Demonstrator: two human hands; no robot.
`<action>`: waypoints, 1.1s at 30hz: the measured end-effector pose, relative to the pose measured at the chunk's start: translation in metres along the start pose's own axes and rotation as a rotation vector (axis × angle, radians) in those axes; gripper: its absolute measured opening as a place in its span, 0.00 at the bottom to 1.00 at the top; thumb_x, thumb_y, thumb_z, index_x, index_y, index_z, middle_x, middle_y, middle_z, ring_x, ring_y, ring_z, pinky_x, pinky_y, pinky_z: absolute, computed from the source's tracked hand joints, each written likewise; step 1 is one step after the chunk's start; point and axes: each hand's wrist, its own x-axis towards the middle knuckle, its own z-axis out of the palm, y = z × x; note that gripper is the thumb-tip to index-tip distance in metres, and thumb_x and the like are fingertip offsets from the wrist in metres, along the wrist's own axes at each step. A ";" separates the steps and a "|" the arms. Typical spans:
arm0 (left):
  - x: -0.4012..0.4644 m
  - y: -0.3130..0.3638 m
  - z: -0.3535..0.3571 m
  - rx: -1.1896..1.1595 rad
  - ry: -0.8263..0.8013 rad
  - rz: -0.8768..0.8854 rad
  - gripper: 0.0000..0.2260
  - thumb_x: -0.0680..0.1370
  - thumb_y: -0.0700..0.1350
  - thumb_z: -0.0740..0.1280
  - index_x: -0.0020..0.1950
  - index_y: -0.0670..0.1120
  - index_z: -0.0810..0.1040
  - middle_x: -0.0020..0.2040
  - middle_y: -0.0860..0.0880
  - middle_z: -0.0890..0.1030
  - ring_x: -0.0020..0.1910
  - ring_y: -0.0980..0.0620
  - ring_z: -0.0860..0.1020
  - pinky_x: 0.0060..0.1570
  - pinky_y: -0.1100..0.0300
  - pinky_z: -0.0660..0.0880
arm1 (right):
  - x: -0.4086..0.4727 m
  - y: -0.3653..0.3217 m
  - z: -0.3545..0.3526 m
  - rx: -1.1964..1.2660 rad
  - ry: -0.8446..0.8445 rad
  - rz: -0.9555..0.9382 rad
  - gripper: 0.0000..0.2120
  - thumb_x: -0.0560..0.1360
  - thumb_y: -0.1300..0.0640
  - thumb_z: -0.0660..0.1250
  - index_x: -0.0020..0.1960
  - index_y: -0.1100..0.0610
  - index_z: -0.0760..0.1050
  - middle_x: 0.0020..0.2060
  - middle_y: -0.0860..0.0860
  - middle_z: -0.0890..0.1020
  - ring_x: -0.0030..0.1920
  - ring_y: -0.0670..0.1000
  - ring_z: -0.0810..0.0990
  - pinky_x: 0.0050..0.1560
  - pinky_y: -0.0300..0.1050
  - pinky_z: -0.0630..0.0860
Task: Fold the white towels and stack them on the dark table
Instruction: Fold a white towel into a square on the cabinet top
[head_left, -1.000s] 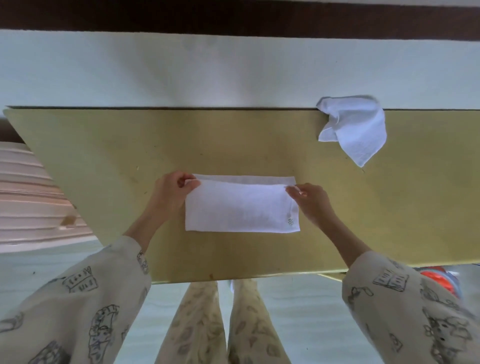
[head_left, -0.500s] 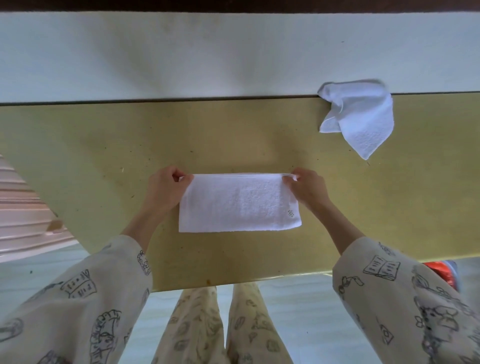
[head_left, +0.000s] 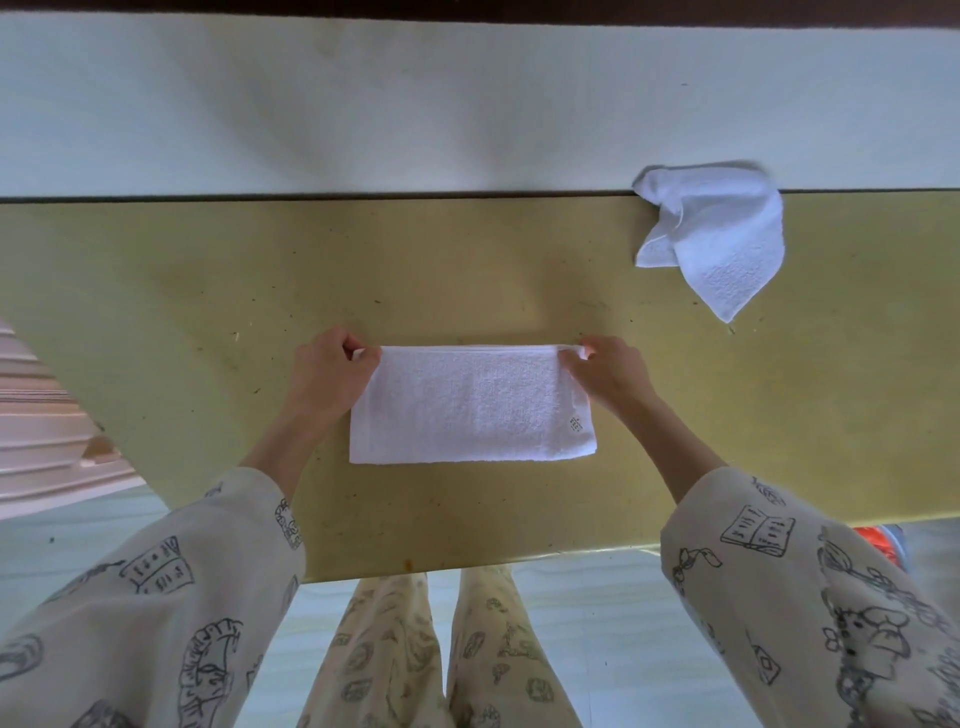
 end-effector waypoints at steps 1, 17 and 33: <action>0.000 0.000 0.000 -0.004 0.006 -0.005 0.07 0.76 0.45 0.64 0.46 0.40 0.74 0.36 0.52 0.73 0.33 0.57 0.69 0.30 0.65 0.63 | -0.001 0.001 0.000 0.013 0.001 -0.010 0.09 0.77 0.52 0.60 0.40 0.54 0.71 0.36 0.50 0.74 0.40 0.53 0.71 0.39 0.41 0.63; -0.054 -0.018 0.048 0.436 0.279 0.582 0.14 0.77 0.42 0.55 0.60 0.41 0.70 0.60 0.40 0.74 0.61 0.39 0.70 0.60 0.47 0.62 | -0.048 -0.002 0.062 -0.246 0.597 -0.600 0.16 0.77 0.56 0.55 0.59 0.63 0.72 0.57 0.61 0.77 0.59 0.61 0.73 0.59 0.56 0.69; -0.035 -0.066 0.056 0.656 0.157 0.482 0.25 0.80 0.55 0.46 0.76 0.48 0.52 0.76 0.46 0.56 0.75 0.44 0.54 0.72 0.44 0.47 | -0.034 0.024 0.098 -0.507 0.403 -0.512 0.31 0.76 0.36 0.47 0.75 0.49 0.55 0.75 0.57 0.58 0.75 0.57 0.54 0.73 0.57 0.48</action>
